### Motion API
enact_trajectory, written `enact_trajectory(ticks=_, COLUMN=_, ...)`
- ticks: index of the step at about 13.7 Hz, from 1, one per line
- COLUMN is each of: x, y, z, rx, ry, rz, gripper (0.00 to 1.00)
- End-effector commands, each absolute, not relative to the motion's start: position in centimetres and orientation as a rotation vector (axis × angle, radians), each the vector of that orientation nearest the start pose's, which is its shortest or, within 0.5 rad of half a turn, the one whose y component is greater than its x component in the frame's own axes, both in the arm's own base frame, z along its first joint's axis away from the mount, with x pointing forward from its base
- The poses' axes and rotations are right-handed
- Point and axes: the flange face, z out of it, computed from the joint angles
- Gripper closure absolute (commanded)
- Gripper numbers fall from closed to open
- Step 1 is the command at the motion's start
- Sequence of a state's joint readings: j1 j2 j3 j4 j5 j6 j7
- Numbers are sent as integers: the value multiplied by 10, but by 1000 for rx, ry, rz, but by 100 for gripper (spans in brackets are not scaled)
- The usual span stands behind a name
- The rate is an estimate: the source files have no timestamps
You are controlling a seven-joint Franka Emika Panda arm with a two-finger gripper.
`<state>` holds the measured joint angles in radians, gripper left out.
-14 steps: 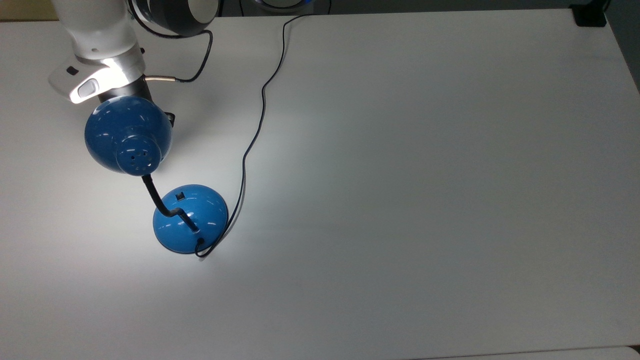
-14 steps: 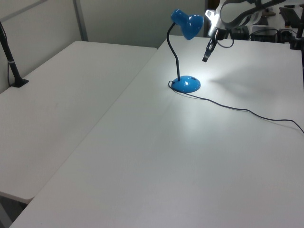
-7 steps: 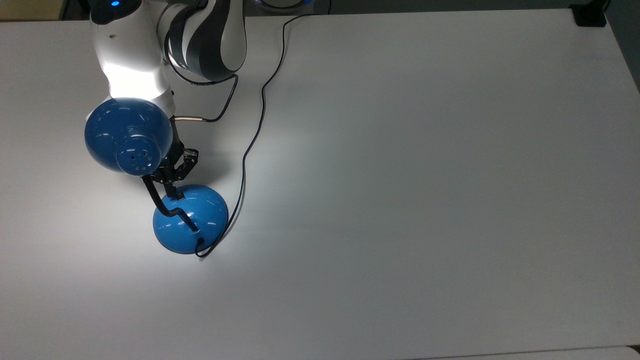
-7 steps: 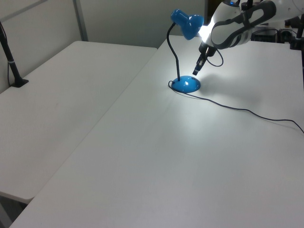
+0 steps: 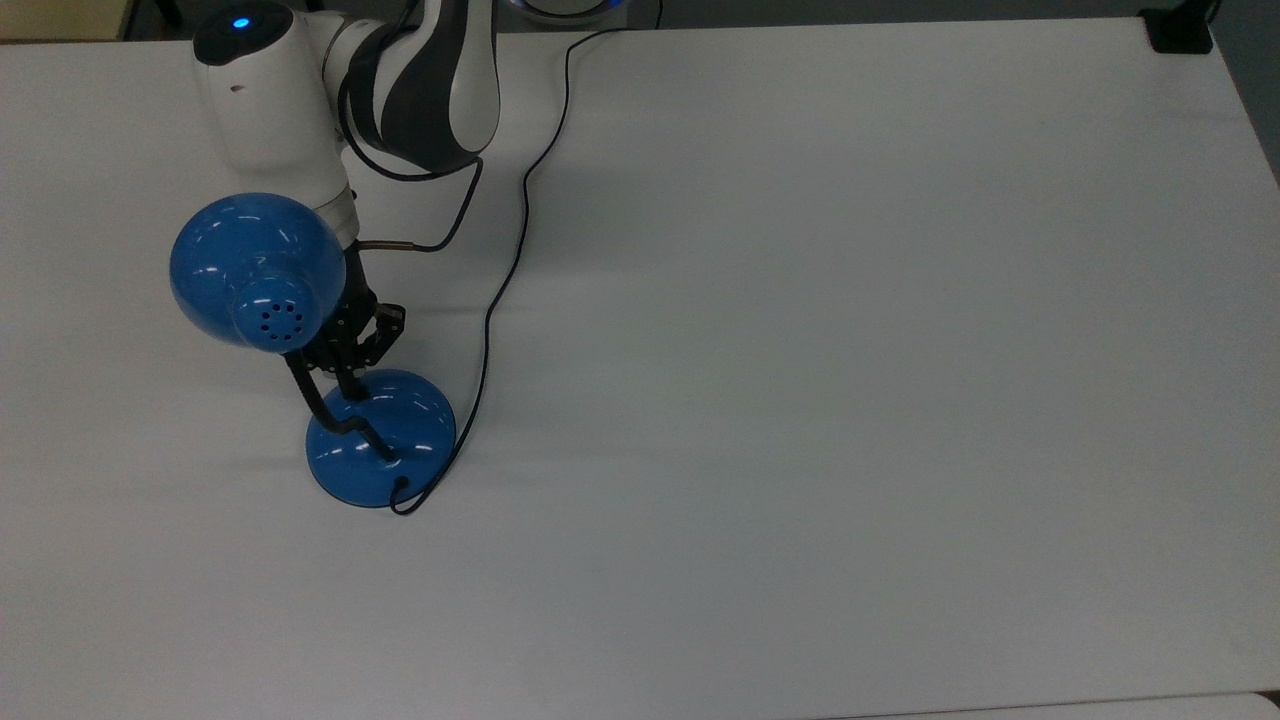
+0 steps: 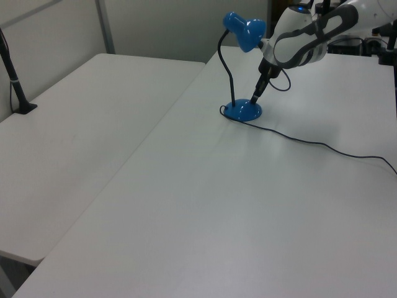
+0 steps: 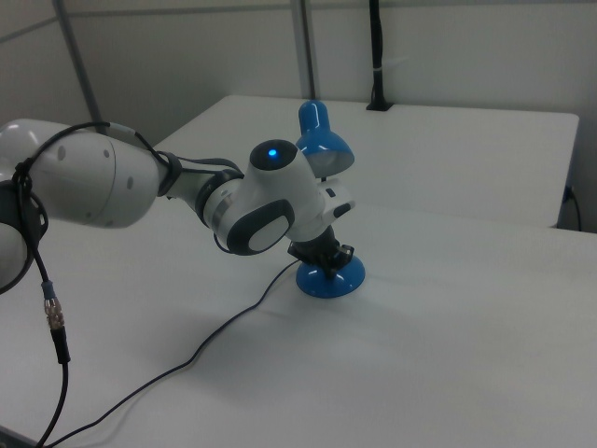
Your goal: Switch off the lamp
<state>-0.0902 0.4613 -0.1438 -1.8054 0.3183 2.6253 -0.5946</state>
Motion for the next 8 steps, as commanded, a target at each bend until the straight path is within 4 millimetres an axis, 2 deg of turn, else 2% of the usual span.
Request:
enact_trajectory(ticks=1, x=643, y=-154, z=294, rx=-3077, ry=-192, rz=-520, gripper=97)
enact_trajectory(ticks=4, x=630, y=-159, z=312, rx=-3066, ry=-199, rz=-472, gripper=97)
enact_trajectory(ticks=7, x=608, y=-175, z=358, rx=-3070, ry=-291, rz=-287, gripper=95)
enact_trajectory(ticks=8, x=600, y=-179, z=367, rx=-3076, ry=-323, rz=-211, gripper=94)
